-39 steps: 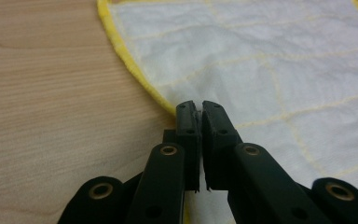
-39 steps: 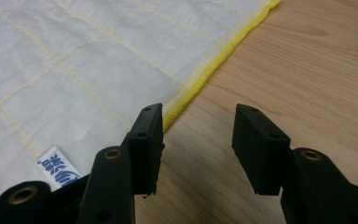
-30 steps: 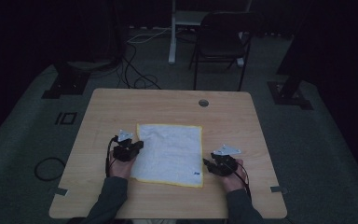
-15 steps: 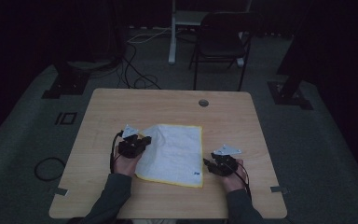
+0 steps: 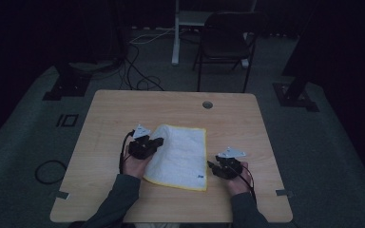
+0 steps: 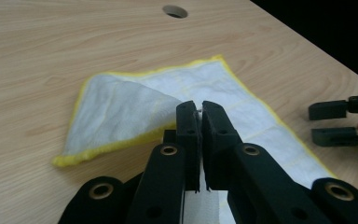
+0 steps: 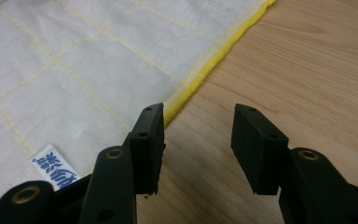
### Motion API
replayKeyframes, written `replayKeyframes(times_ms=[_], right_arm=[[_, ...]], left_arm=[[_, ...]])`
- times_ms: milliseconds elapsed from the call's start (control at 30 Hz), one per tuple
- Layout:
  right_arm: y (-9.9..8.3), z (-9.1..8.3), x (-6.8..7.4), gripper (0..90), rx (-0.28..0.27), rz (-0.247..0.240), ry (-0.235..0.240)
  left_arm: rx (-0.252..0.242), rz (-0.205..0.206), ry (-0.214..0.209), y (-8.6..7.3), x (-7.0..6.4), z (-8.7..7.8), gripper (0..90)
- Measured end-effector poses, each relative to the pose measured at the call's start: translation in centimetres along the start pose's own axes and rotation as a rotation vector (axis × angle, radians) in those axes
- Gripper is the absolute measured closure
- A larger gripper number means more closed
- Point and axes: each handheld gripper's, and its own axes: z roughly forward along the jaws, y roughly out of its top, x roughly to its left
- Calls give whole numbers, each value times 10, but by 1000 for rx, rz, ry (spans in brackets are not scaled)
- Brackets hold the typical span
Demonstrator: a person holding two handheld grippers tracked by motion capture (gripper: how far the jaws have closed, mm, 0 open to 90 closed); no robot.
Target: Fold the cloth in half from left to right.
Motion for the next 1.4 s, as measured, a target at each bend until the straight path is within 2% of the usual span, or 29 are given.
replayKeyframes(times_ms=[267,600,1400], right_arm=[[0,0,0,540,-1,2,-1],[0,0,-1,535,1,4,-4],[0,0,-2,529,2,3,2]], left_arm=[[4,35,-29,9,-15,9,871],[13,62,-57,14,-27,19,870],[53,91,-104,15,-51,46,870]])
